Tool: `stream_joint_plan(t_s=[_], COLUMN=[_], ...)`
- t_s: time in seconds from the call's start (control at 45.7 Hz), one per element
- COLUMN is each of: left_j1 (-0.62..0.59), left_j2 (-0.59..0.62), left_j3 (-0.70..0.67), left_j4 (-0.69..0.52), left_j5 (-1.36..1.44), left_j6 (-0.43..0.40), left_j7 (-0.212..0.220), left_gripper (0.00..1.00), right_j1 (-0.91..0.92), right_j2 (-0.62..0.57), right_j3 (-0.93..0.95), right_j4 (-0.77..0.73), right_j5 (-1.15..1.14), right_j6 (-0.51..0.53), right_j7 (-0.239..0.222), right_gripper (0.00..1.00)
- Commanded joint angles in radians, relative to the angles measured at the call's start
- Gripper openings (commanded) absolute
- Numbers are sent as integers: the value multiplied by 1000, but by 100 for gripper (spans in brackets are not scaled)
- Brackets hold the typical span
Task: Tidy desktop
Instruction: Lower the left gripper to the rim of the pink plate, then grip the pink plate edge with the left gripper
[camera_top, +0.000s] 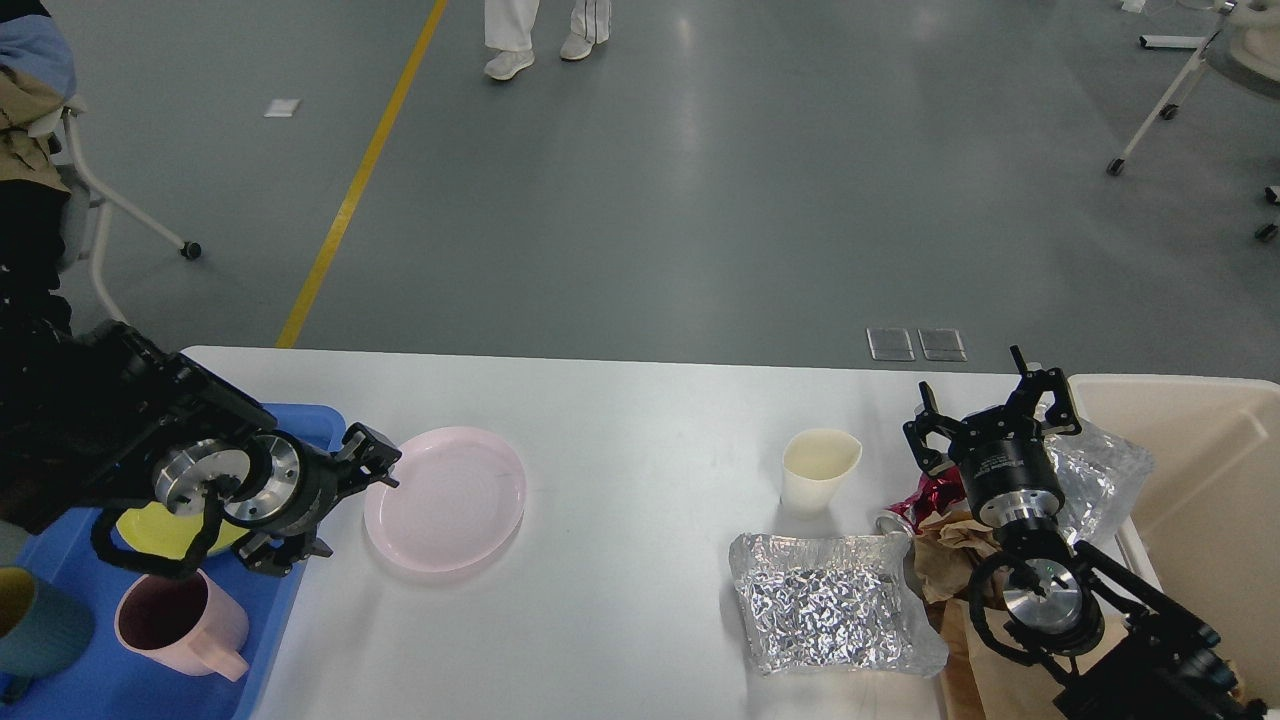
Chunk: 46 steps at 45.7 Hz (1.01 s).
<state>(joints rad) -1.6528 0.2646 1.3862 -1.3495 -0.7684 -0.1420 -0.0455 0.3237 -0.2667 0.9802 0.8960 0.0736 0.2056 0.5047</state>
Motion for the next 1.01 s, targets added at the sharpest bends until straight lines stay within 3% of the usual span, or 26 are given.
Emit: stream_joint_plan(t_s=[0.0, 0.219, 0.438, 0.569, 0.985], left_j1=[111, 272, 318, 340, 377], left_j2=[19, 21, 10, 4, 1], left_j3=[-36, -180, -236, -259, -302], left_j4=[96, 226, 293, 303, 328], left_j5=[-12, -12, 1, 53, 116], left_j6=[19, 117, 131, 131, 130], left_j7=[3, 6, 25, 22, 22], left_gripper=[91, 89, 88, 66, 59], right_j1=[0, 0, 0, 0, 0], right_j2=[1, 0, 1, 1, 0], right_j3=[0, 0, 0, 0, 0], right_j4=[0, 0, 0, 0, 0], right_j5=[0, 0, 0, 0, 0], right_j6=[0, 0, 0, 0, 0], right_j7=[0, 0, 0, 0, 0], right_gripper=[100, 100, 100, 100, 100])
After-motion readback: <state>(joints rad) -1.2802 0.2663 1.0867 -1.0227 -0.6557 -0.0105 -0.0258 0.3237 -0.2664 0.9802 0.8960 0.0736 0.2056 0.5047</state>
